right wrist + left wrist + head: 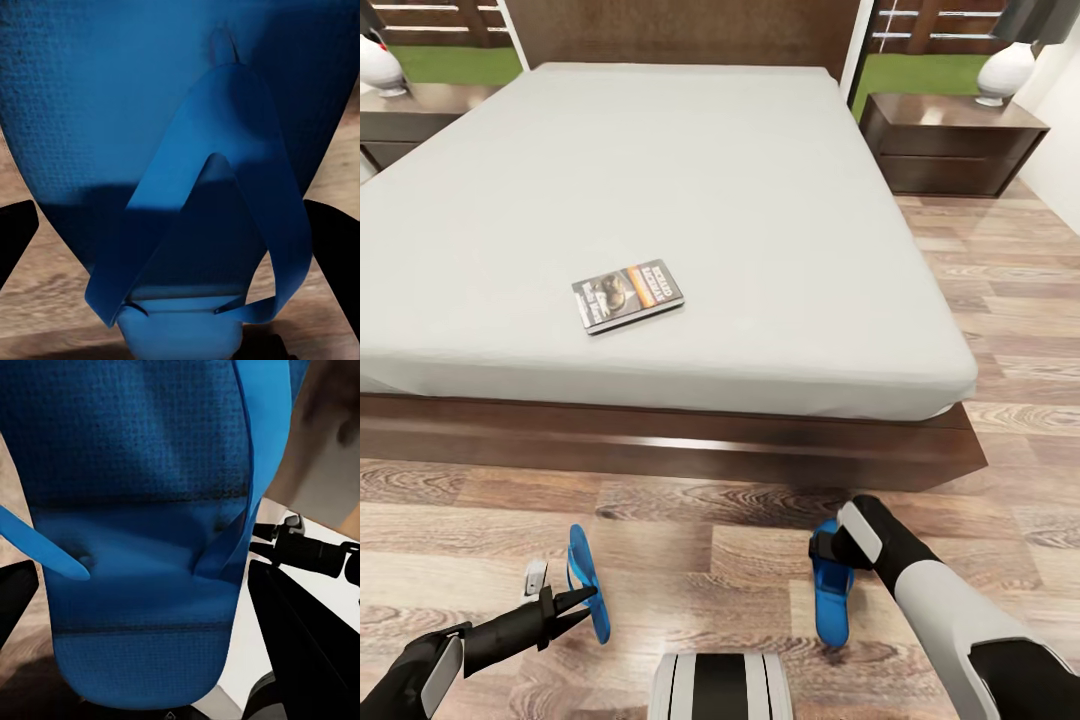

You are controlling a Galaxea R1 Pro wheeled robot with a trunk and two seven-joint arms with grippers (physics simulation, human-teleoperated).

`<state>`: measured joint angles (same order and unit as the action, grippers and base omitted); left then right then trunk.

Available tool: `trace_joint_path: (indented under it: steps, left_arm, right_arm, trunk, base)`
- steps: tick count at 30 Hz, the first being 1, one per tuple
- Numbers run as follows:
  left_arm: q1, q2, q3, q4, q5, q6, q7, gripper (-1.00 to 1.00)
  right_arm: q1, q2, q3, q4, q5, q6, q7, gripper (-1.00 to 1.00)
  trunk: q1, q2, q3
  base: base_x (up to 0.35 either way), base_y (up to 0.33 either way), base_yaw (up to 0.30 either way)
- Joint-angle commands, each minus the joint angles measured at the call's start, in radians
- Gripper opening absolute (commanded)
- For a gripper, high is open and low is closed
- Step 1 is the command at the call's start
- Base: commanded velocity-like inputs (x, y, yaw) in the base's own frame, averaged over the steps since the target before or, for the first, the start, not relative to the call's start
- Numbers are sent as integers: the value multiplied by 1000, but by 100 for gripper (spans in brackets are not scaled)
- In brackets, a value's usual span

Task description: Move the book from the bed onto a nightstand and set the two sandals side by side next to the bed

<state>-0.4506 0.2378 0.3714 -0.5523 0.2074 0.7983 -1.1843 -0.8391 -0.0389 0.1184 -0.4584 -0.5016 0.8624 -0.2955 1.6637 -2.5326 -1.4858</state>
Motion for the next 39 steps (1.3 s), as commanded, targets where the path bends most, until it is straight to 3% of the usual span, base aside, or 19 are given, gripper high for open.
trace_joint_path:
  steps: [1,14,39]
  left_arm:
    - [0,0,1,0,3,6,-3,-100]
    - [0,0,1,0,3,6,-3,-100]
    - [0,0,1,0,2,7,-3,-100]
  right_arm:
    - [-2,-1,8,-2,-11,3,-8,-100]
    - [-9,1,8,-2,-11,6,-9,-100]
    - [-10,0,8,-2,-10,18,-10,-100]
  trunk:
    - [0,-1,-5]
    - [6,-4,-55]
    - [6,-4,-55]
  base:
    - [0,0,0]
    - [0,0,0]
    - [0,0,0]
